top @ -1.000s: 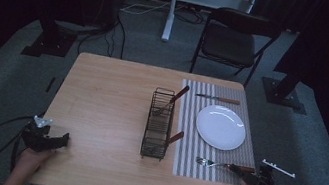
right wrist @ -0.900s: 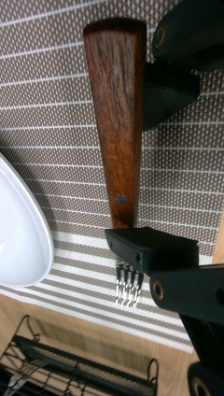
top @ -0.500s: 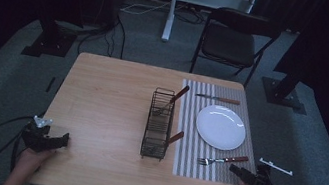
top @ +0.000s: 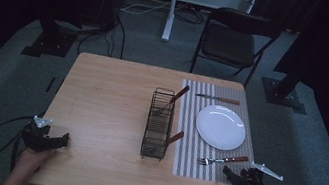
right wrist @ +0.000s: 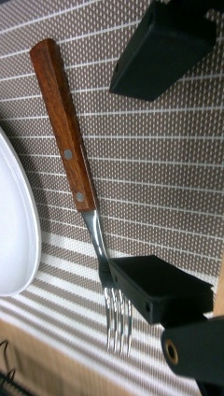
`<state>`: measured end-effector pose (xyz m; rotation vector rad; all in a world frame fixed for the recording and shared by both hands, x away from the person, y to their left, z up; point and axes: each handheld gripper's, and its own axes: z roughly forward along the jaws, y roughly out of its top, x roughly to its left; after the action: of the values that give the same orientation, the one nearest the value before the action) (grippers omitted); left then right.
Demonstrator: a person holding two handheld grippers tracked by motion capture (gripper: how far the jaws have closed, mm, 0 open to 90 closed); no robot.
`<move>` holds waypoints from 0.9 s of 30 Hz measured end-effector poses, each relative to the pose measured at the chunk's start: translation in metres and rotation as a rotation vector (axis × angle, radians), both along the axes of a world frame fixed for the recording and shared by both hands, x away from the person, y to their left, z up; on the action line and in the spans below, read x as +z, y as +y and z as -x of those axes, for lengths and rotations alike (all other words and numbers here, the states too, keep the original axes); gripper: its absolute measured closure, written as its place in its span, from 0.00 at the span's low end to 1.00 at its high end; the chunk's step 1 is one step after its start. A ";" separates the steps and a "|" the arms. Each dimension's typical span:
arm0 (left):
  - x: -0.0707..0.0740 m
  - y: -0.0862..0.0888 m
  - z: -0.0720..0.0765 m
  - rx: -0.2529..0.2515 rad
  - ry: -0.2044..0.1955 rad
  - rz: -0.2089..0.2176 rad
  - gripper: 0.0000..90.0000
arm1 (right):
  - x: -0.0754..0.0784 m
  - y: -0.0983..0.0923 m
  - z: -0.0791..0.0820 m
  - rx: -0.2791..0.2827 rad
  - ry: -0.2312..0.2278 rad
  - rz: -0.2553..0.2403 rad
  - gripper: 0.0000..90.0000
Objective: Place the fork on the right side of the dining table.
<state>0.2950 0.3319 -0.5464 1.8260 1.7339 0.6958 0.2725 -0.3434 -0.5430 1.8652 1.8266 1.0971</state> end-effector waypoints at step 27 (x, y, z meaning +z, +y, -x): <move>0.000 0.000 0.000 0.000 -0.001 0.000 0.00 | -0.009 0.050 0.030 -0.040 -0.071 0.331 0.13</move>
<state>0.2950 0.3318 -0.5464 1.8257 1.7336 0.6965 0.2422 -0.2931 -0.5523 1.6413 1.7954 0.7805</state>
